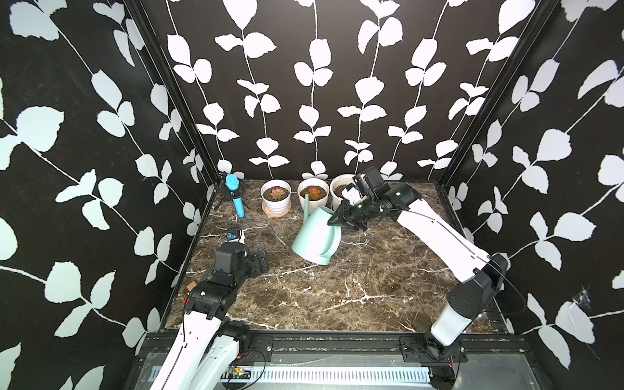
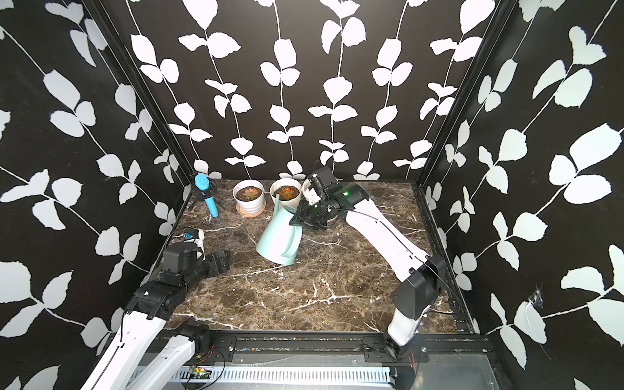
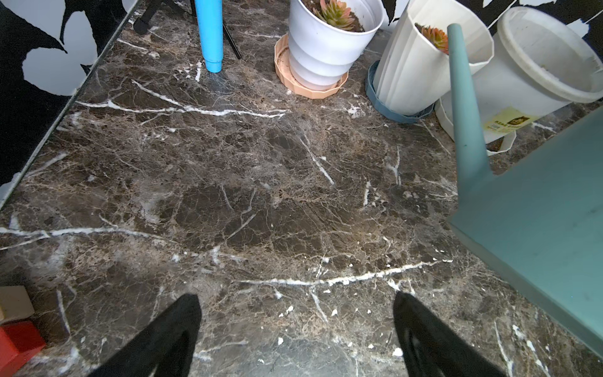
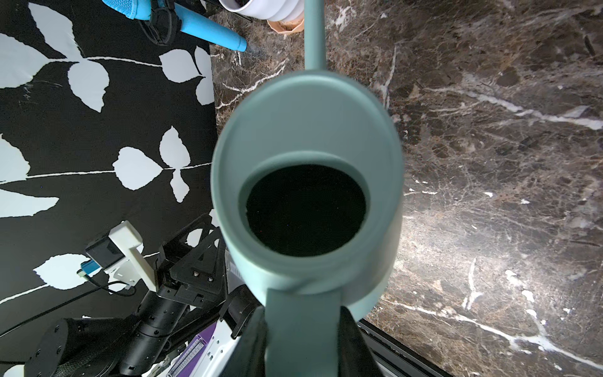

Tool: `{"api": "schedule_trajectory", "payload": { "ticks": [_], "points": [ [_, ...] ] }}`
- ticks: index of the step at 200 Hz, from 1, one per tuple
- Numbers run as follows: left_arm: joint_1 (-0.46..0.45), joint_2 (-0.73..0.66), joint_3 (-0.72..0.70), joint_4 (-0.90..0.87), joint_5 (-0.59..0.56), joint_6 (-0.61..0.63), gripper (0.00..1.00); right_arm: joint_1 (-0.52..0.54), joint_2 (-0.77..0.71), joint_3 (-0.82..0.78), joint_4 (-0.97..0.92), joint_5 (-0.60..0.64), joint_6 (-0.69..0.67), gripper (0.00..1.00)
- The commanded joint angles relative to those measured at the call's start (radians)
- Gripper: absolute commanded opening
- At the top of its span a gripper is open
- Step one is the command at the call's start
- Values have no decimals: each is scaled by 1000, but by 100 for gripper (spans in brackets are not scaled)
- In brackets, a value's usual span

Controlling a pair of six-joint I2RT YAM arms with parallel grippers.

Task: Water the succulent around the soil edge
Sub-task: Water the soil of the potted plant with water, then place the watering can at the center of the board.

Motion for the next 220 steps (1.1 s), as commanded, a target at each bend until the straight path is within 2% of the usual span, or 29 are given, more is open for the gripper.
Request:
{"api": "schedule_trajectory", "payload": {
  "ticks": [1,101,149,186,220],
  "points": [
    [-4,-7,-9,1,-11,0,93,12,2,56,54,-33,8,0],
    [-3,-9,-6,1,-13,2,94,22,33,96,51,-39,-17,0],
    [-4,-8,-7,1,-14,2,94,25,14,52,85,-15,-49,0],
    [-4,-8,-6,0,-18,2,94,59,-7,10,82,106,-137,0],
    [-4,-20,-4,-8,-42,0,93,169,-41,-77,162,268,-228,0]
  ]
}}
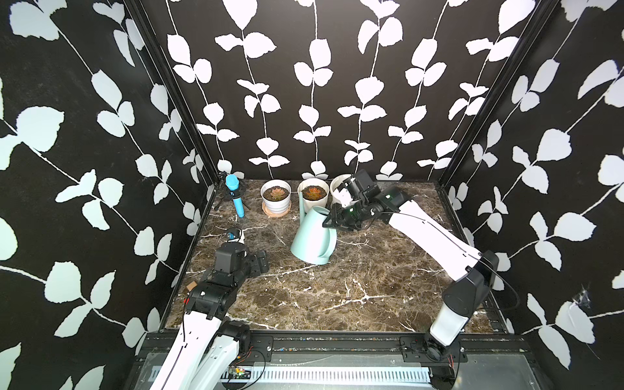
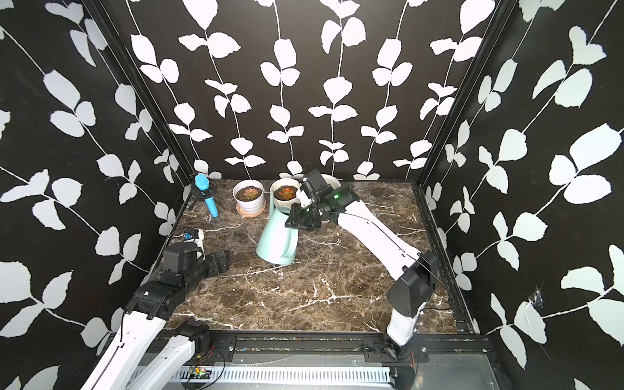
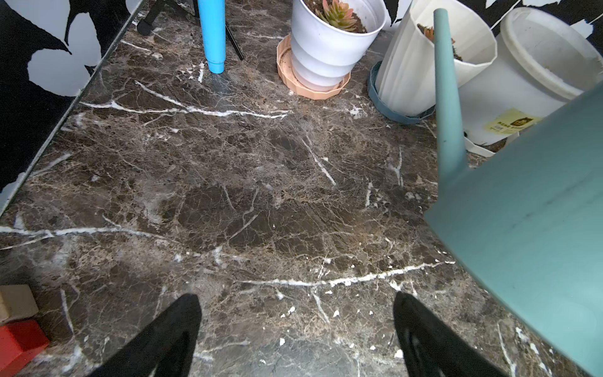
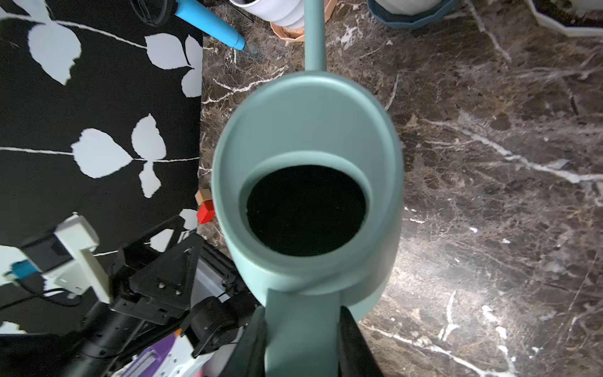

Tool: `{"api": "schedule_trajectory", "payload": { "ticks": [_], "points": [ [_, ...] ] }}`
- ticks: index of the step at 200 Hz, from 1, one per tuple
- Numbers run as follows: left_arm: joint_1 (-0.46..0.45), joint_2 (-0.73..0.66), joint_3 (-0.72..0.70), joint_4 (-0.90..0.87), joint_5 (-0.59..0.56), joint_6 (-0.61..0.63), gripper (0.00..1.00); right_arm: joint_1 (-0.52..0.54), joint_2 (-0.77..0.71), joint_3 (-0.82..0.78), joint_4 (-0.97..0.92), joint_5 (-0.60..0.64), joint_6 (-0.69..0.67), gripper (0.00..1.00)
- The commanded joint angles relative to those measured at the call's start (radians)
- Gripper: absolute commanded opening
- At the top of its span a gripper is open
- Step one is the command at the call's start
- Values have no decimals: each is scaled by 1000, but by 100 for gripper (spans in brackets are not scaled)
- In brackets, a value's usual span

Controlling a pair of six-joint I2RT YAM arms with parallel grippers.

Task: Water the succulent around the soil edge
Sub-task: Place the watering can at the center of the board.

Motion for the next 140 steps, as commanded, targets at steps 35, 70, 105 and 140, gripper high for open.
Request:
{"api": "schedule_trajectory", "payload": {
  "ticks": [35,70,105,140],
  "points": [
    [-5,-36,-3,-18,-60,-5,94,241,-100,-144,187,396,-205,0],
    [-7,-73,4,-44,-129,-17,94,309,-208,-380,404,603,-134,0],
    [-9,-140,0,-64,-207,-39,94,371,-255,-545,571,779,-141,0],
    [-9,-188,-1,-78,-253,-51,94,443,-251,-667,803,912,-205,0]
  ]
}}
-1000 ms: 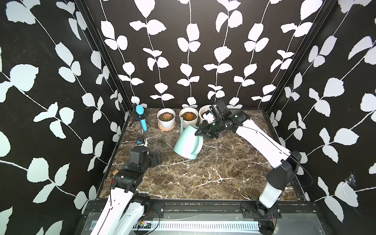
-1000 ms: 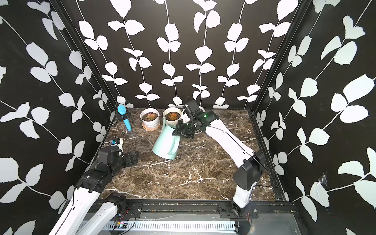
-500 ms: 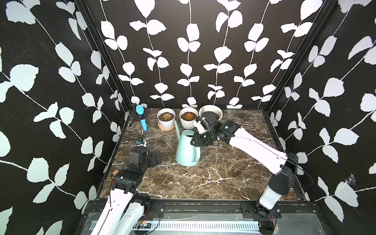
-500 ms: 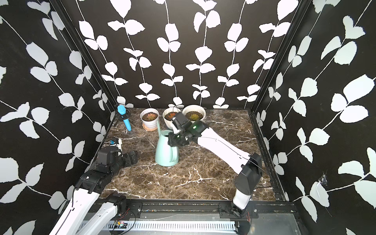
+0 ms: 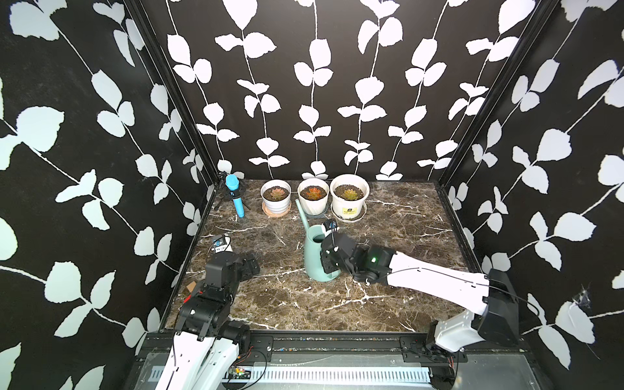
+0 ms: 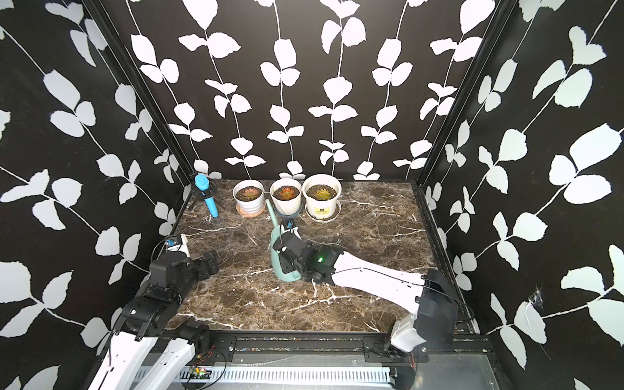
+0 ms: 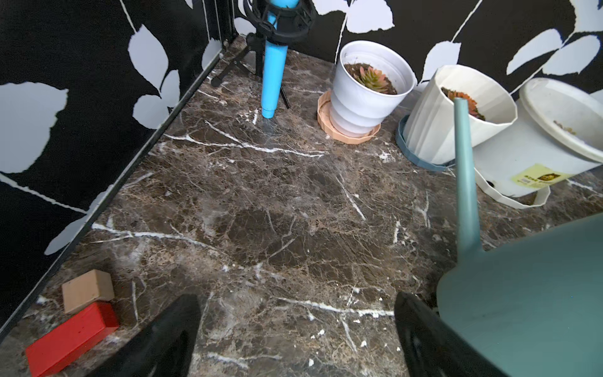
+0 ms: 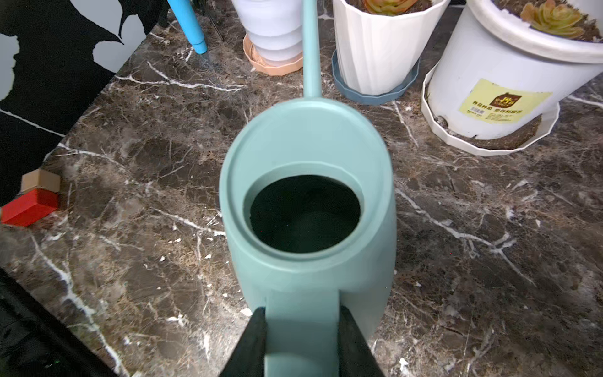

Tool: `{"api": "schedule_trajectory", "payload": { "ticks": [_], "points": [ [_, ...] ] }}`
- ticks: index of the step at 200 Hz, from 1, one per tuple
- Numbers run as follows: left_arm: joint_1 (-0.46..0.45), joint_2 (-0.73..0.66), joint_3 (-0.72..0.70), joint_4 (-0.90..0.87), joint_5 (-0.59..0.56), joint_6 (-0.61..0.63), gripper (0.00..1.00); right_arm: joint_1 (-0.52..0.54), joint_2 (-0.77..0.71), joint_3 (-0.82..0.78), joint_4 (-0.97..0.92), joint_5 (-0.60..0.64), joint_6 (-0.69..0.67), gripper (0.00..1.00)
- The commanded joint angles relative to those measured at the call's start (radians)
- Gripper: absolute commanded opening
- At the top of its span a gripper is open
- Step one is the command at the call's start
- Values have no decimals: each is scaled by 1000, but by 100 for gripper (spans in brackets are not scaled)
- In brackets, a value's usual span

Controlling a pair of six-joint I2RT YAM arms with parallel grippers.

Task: Water the succulent around the soil edge
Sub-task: Place the watering can at the center of the board.

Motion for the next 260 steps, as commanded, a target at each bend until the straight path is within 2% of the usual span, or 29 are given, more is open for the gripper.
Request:
{"api": "schedule_trajectory", "payload": {
  "ticks": [1,45,86,102,128,174,192,194,197,200,202,206,231,260],
  "points": [
    [-3,-24,-1,-31,-63,-20,94,54,-22,-73,301,163,-56,0],
    [-2,-33,-3,-31,-69,-25,95,79,47,-106,424,208,-66,0],
    [-5,-12,-5,-28,-59,-20,96,84,130,-76,414,217,-39,0],
    [-5,-5,-3,-30,-59,-20,96,89,160,-66,412,211,-33,11],
    [-5,-2,-5,-27,-53,-20,97,93,198,-65,432,200,-20,17],
    [-9,5,-8,-25,-47,-22,97,96,220,-35,412,178,-21,46],
    [-9,15,-7,-27,-52,-28,98,96,221,-9,353,167,-17,53],
    [-9,17,-7,-28,-54,-32,98,97,221,-8,345,165,-16,56],
    [-9,19,-6,-33,-58,-36,98,97,220,-5,338,162,-15,71],
    [-9,23,-5,-35,-63,-39,99,97,219,-3,327,157,-14,80],
    [-9,25,-3,-37,-65,-42,99,97,218,-2,324,154,-14,90],
    [-9,30,-1,-43,-72,-48,99,98,215,0,311,148,-11,94],
    [-12,69,25,-72,-86,-57,99,104,182,-26,270,146,5,95],
    [-11,97,58,-100,-75,-49,99,106,64,-93,208,168,20,93]
  ]
}}
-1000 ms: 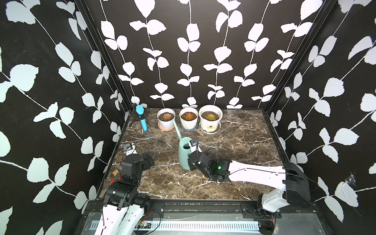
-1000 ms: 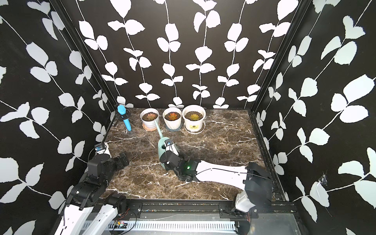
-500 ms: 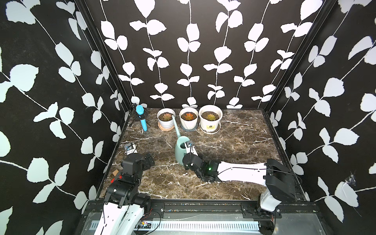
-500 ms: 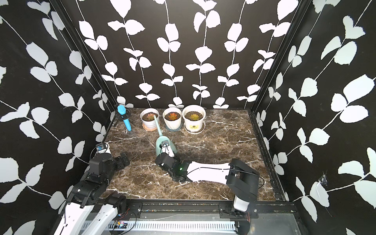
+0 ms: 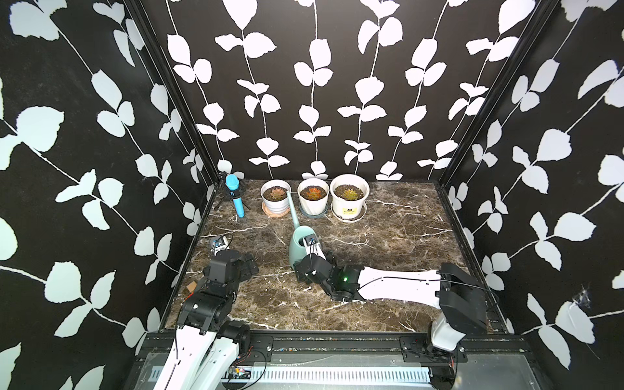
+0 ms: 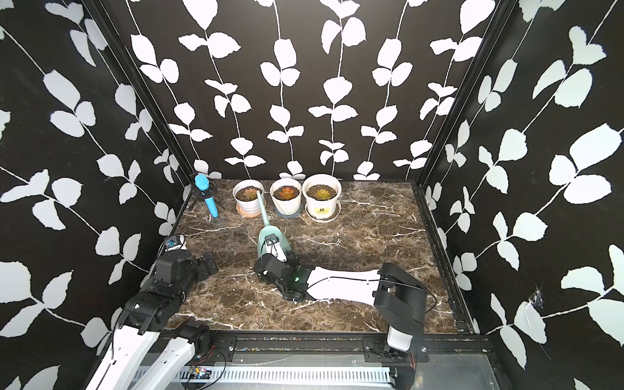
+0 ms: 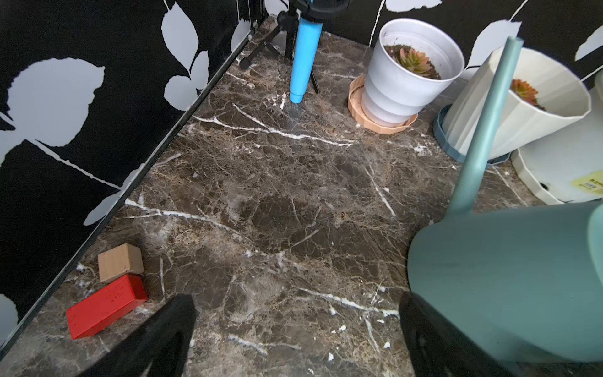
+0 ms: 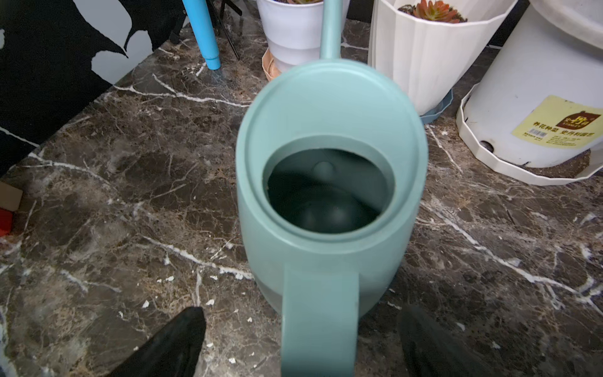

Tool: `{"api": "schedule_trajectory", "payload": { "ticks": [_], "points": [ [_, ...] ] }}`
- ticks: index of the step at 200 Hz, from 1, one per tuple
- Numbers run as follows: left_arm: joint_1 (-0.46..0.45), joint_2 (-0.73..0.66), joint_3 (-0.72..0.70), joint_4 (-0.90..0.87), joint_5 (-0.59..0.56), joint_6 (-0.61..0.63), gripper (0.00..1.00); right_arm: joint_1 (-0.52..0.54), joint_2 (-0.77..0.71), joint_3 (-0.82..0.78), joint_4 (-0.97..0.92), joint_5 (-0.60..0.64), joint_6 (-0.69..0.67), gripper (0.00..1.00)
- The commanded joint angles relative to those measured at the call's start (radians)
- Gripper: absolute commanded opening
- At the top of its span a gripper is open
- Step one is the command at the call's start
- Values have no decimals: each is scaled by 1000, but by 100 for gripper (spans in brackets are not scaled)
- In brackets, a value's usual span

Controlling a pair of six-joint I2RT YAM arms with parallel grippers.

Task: Water the succulent around the soil edge
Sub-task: Adjust the watering can at the center of the board.

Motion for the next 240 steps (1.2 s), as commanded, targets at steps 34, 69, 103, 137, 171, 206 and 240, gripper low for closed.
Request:
{"api": "schedule_trajectory", "payload": {
  "ticks": [34,69,103,137,171,206,240],
  "points": [
    [-4,-85,67,-99,61,-68,99,12,-386,-110,-383,186,101,87],
    [-4,-162,45,-105,284,-147,78,12,-815,-247,-615,318,116,83],
    [-8,-136,58,-94,427,-241,59,4,-1080,-225,-957,436,187,78],
    [-116,11,129,-82,429,-312,56,-15,-1146,-203,-1089,385,214,74],
    [-572,287,268,-83,51,-372,60,-51,-1072,-192,-1127,295,224,69],
    [-708,578,359,-53,-28,-470,64,-73,-1114,-185,-1180,274,262,68],
    [-719,694,348,10,-43,-572,69,-76,-1233,-178,-1231,268,302,68]
  ]
}}
